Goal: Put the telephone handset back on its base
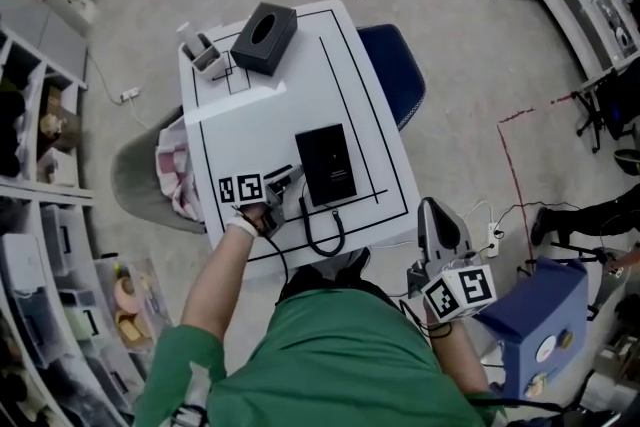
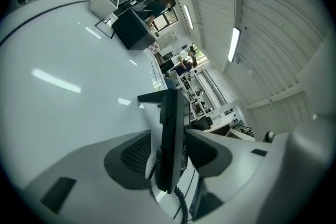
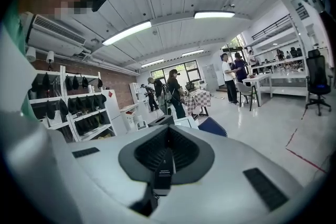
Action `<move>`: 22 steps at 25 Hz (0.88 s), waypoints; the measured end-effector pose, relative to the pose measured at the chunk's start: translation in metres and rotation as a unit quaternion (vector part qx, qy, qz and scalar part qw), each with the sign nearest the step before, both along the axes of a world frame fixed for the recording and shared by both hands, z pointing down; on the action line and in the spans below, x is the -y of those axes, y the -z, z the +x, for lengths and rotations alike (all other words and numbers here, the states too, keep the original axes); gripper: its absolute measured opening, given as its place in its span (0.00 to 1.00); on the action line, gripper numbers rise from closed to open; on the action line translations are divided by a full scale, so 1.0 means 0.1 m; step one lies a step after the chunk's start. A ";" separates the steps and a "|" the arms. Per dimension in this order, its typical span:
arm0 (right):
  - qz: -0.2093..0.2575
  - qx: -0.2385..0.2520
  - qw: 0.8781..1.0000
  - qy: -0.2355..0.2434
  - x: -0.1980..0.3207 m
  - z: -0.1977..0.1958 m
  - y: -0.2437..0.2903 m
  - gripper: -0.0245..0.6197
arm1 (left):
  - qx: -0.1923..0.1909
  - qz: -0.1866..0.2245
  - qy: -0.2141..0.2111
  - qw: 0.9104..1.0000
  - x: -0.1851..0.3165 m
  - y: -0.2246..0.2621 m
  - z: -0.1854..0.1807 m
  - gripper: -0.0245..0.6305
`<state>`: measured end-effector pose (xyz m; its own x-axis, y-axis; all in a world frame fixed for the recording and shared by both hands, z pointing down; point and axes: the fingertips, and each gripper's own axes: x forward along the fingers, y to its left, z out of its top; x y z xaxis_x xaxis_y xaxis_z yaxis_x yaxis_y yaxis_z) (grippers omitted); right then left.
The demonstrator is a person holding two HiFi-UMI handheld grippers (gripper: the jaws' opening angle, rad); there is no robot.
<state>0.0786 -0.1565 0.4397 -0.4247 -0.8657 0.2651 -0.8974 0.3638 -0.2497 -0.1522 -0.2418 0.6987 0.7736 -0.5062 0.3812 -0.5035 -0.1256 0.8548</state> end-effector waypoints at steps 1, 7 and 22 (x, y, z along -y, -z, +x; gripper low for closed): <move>0.002 0.000 1.000 0.002 0.01 0.01 0.02 0.07 | 0.006 0.009 0.008 1.000 -0.01 0.08 -0.04 0.37; 0.027 0.005 0.999 0.017 0.18 0.08 0.16 0.07 | 0.095 0.126 0.034 0.987 -0.10 0.90 -0.18 0.34; 0.148 0.011 0.988 0.030 0.78 0.22 1.05 0.07 | 0.250 0.440 0.117 0.855 -0.01 3.44 -0.13 0.14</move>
